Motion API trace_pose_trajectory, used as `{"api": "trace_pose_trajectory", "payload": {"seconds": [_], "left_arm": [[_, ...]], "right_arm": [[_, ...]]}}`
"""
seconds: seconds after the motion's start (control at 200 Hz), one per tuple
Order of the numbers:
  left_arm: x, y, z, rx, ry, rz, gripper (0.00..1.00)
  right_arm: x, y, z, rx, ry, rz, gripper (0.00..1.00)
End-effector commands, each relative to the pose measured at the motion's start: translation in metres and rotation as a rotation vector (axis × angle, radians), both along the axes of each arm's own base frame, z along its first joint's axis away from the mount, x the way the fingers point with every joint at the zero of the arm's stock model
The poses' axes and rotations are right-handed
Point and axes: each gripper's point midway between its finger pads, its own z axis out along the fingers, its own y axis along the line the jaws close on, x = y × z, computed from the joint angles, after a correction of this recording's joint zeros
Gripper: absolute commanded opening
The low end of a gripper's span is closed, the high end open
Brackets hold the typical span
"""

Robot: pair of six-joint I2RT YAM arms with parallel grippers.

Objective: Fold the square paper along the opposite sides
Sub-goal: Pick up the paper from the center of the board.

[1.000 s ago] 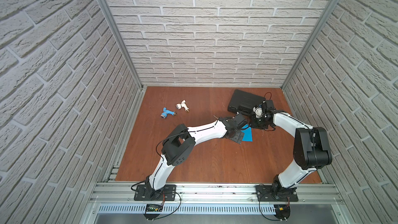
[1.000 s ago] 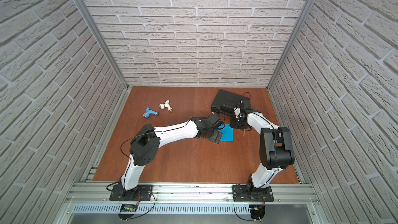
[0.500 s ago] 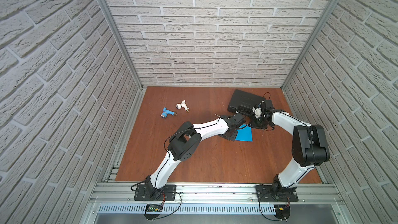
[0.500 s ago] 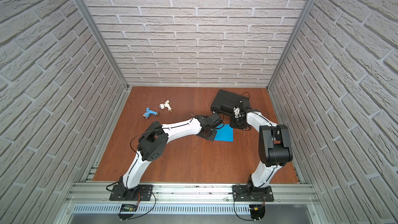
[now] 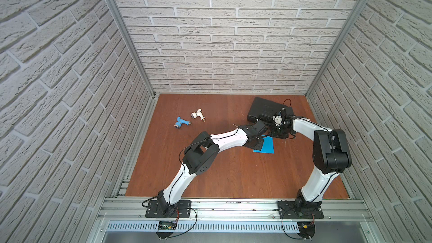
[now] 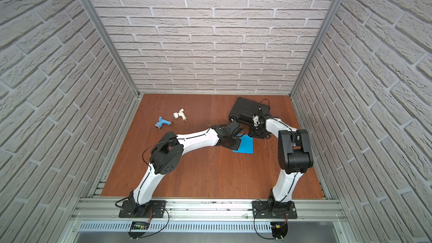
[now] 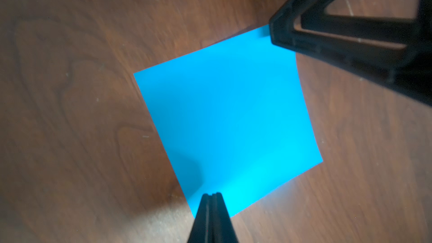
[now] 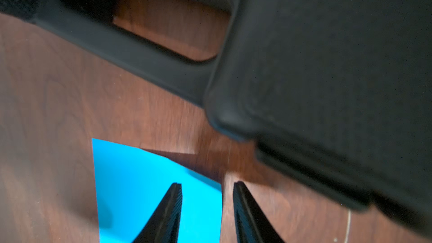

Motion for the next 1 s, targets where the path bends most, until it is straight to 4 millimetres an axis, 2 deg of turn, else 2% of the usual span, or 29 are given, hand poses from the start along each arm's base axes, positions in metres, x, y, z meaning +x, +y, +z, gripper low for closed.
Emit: {"api": "trace_pose_trajectory", "payload": {"seconds": [0.0,0.145,0.385,0.665,0.815,0.995], "left_arm": [[0.005,0.008,-0.029,0.053,0.041,0.047,0.00],[0.005,0.023,-0.045,0.158,0.062,0.070,0.00],[0.003,0.035,-0.048,0.217,0.059,0.081,0.00],[0.002,0.034,-0.049,0.208,0.063,0.075,0.00],[0.001,0.033,-0.051,0.204,0.065,0.071,0.00],[0.001,0.033,-0.051,0.205,0.063,0.069,0.00]], "right_arm": [[0.005,-0.001,0.003,0.003,-0.006,-0.003,0.42],[0.005,-0.001,0.000,0.003,0.006,-0.003,0.42],[0.003,0.004,-0.006,0.032,0.023,0.005,0.41],[-0.004,0.016,-0.015,0.096,0.040,0.014,0.40],[-0.005,0.024,-0.014,0.123,0.039,0.030,0.36],[-0.010,0.031,-0.011,0.131,0.035,0.049,0.27]]}}
